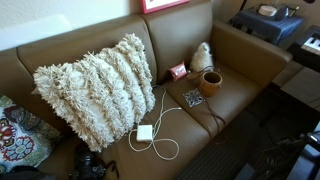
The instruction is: Move the brown bag slightly to the left
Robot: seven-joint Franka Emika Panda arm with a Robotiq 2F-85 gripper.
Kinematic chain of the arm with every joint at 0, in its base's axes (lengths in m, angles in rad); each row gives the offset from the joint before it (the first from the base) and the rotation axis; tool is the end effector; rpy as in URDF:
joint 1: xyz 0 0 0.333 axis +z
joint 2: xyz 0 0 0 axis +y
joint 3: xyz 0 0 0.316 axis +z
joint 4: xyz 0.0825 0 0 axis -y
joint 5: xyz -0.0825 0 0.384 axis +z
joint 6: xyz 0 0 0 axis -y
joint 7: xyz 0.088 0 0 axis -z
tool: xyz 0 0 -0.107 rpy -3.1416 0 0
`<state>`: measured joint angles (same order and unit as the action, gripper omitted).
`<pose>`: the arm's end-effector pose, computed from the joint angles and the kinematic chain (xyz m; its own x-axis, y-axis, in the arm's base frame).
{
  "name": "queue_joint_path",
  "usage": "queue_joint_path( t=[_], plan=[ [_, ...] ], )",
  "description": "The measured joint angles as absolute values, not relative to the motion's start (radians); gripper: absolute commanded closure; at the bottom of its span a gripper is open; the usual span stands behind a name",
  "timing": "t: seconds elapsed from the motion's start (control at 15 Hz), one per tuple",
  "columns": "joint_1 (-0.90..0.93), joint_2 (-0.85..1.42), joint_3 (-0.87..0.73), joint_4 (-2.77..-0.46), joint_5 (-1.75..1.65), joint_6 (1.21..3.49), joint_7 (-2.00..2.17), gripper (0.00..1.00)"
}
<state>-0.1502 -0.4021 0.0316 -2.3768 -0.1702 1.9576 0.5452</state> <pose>0.4201 -0.0606 0.4735 0.8260 -0.5596 0.0673 -0.5627 -0.8119 0.1555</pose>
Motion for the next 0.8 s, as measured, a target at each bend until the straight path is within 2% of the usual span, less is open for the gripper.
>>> queue_joint_path(
  t=[0.47,0.8],
  plan=[
    [-0.147,-0.395,-0.002,-2.492,-0.145,1.996,0.525,0.0],
    [-0.125,-0.296,0.023,-2.471,-0.142,2.025,0.542,0.0]
  ],
)
